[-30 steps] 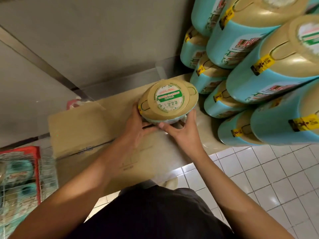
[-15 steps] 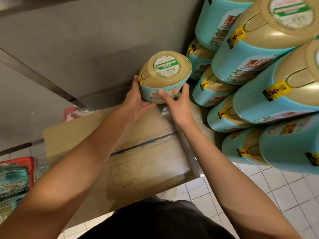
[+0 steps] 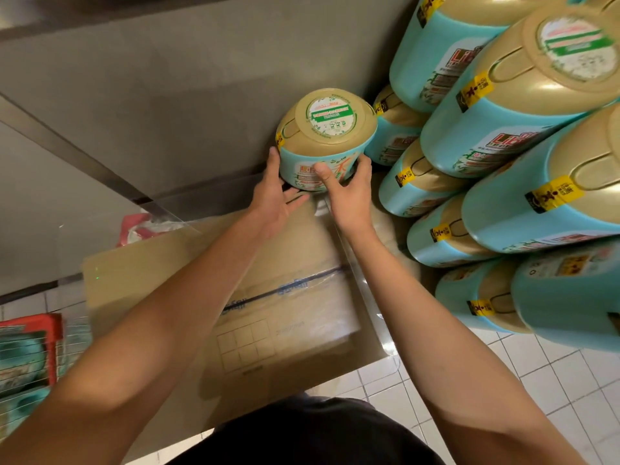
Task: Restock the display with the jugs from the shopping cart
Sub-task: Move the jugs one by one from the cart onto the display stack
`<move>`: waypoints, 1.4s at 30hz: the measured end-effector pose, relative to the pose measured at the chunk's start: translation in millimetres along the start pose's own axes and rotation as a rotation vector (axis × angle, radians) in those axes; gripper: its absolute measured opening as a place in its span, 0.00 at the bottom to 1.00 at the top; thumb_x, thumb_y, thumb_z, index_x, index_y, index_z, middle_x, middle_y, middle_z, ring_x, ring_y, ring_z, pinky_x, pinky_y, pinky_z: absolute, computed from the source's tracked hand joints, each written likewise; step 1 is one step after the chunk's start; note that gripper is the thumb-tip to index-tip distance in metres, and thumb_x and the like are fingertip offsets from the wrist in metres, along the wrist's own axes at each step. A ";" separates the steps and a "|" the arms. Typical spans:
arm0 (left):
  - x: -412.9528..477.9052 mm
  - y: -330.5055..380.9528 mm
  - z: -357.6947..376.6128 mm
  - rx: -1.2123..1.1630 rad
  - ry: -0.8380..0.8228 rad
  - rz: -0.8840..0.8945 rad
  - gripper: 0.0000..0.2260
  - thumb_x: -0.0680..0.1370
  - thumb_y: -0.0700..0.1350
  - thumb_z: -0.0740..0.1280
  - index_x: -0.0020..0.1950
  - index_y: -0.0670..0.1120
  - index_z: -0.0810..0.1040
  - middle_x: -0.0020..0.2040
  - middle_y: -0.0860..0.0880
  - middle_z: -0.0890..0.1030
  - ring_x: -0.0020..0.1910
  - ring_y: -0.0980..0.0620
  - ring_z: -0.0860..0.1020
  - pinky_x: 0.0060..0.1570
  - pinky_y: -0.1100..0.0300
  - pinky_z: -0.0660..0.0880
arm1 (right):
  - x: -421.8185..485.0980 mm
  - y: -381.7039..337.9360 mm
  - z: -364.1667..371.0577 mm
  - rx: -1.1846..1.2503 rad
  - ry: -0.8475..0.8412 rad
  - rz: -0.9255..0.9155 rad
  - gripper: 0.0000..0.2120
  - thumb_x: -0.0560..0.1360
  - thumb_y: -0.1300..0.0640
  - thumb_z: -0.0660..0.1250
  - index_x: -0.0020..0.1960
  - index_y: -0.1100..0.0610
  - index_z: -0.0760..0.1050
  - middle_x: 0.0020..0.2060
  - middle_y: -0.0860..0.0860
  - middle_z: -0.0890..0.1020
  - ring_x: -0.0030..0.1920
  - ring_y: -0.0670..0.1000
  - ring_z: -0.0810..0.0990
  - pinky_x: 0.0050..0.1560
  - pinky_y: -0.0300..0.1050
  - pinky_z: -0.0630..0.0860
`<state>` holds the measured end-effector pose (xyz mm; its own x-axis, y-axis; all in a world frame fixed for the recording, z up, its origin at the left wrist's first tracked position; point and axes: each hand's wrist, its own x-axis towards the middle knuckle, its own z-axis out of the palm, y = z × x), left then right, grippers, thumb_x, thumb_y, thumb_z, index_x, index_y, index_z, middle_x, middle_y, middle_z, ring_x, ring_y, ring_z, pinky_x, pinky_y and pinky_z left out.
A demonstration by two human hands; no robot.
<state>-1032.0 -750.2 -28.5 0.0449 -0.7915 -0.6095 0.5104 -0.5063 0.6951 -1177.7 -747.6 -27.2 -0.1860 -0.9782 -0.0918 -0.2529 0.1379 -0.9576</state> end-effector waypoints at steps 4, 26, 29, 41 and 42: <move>-6.0 2.3 -3.0 0.040 0.055 0.018 0.32 0.81 0.69 0.60 0.80 0.53 0.66 0.76 0.46 0.75 0.72 0.45 0.76 0.56 0.48 0.80 | -8.2 8.0 -1.1 -0.025 0.047 -0.015 0.44 0.73 0.40 0.78 0.77 0.60 0.64 0.70 0.54 0.70 0.71 0.49 0.71 0.70 0.33 0.67; -209.8 -110.8 -95.6 0.425 0.159 0.160 0.13 0.87 0.46 0.59 0.65 0.42 0.79 0.55 0.45 0.85 0.52 0.45 0.82 0.54 0.48 0.77 | -192.5 26.8 -113.7 0.023 -0.347 0.019 0.06 0.85 0.58 0.66 0.59 0.57 0.79 0.44 0.47 0.82 0.47 0.45 0.79 0.54 0.43 0.76; -264.5 -154.3 -109.8 0.368 0.265 0.173 0.12 0.87 0.46 0.60 0.63 0.43 0.80 0.51 0.47 0.87 0.48 0.50 0.83 0.48 0.54 0.78 | -228.3 35.3 -139.8 0.045 -0.474 0.035 0.07 0.86 0.57 0.63 0.59 0.58 0.79 0.44 0.47 0.83 0.46 0.52 0.82 0.50 0.44 0.80; -516.8 -308.0 -146.3 0.139 0.628 0.268 0.11 0.87 0.46 0.61 0.60 0.49 0.83 0.54 0.43 0.86 0.52 0.46 0.85 0.50 0.56 0.82 | -363.5 65.2 -186.7 -0.014 -0.947 0.078 0.06 0.84 0.54 0.63 0.56 0.54 0.79 0.43 0.50 0.85 0.46 0.51 0.85 0.47 0.50 0.81; -533.0 -317.2 -151.1 0.111 0.662 0.282 0.11 0.86 0.46 0.61 0.60 0.48 0.83 0.54 0.43 0.86 0.52 0.46 0.85 0.50 0.55 0.82 | -377.4 62.3 -180.7 -0.026 -0.994 0.072 0.07 0.84 0.54 0.63 0.55 0.55 0.79 0.43 0.49 0.85 0.45 0.50 0.85 0.46 0.47 0.81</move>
<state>-1088.1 -116.0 18.2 0.6904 -0.5414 -0.4797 0.3143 -0.3727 0.8731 -1294.8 -341.8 -2.8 0.6746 -0.6510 -0.3479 -0.2955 0.1937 -0.9355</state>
